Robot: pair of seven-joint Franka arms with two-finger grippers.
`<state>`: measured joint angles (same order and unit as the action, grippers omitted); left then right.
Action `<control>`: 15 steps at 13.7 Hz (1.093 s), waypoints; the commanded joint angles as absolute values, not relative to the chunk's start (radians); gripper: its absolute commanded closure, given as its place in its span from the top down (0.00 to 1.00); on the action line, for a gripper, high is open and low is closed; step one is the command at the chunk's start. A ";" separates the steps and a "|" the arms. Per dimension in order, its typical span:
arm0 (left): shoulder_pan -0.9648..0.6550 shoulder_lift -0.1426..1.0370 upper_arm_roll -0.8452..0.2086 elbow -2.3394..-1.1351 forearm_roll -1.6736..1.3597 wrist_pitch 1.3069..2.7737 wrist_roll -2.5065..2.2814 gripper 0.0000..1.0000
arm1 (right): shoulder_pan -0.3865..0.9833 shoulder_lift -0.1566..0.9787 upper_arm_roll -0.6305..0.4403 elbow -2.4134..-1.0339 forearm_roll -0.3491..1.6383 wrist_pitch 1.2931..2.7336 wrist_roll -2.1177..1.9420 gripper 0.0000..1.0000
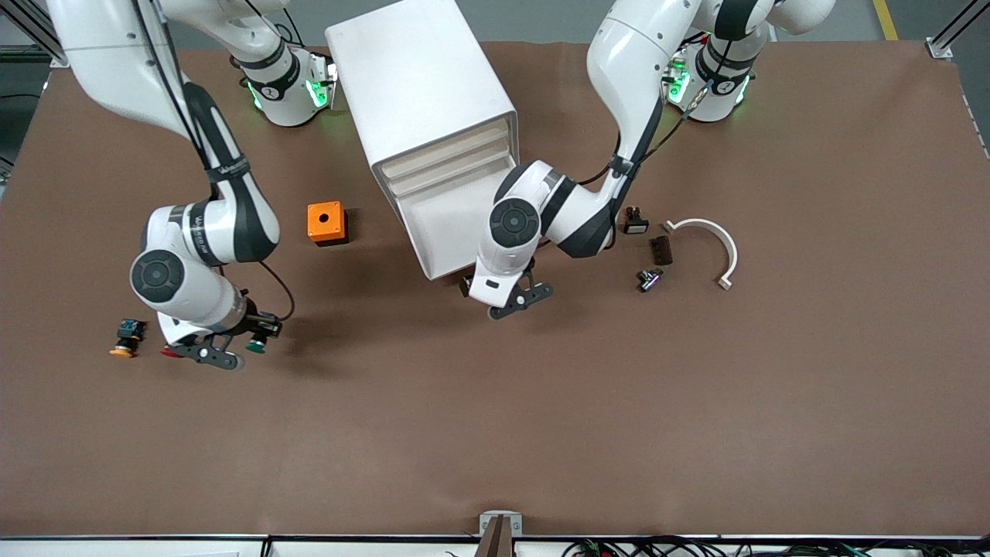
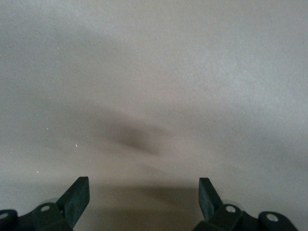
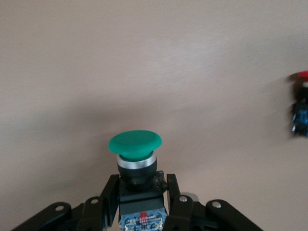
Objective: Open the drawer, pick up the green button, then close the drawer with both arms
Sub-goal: 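Place the green button beside the red button while the left gripper closes drawer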
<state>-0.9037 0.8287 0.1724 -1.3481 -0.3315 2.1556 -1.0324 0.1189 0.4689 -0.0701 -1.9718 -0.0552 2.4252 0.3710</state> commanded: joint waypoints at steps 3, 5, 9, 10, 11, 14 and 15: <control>-0.962 0.799 0.186 -1.399 -0.308 2.166 -1.057 1.00 | 0.032 0.452 -0.049 -2.028 -0.083 2.465 0.311 0.00; -0.979 0.795 0.186 -1.411 -0.308 2.164 -1.058 1.00 | 0.002 0.489 -0.049 -2.026 -0.086 2.509 0.311 0.00; -1.008 0.790 0.178 -1.414 -0.311 2.157 -1.100 1.00 | -0.023 0.531 -0.049 -2.002 -0.095 2.534 0.311 0.00; -1.014 0.790 0.163 -1.414 -0.313 2.155 -1.124 1.00 | -0.023 0.546 -0.049 -1.982 -0.095 2.531 0.311 0.00; -1.014 0.790 0.141 -1.414 -0.313 2.155 -1.141 1.00 | -0.023 0.561 -0.049 -1.970 -0.095 2.531 0.311 0.00; -1.014 0.792 0.088 -1.414 -0.314 2.155 -1.201 1.00 | -0.017 0.572 -0.048 -1.963 -0.095 2.531 0.310 0.00; -1.014 0.793 0.077 -1.414 -0.322 2.154 -1.218 1.00 | -0.017 0.572 -0.048 -1.963 -0.095 2.531 0.307 0.00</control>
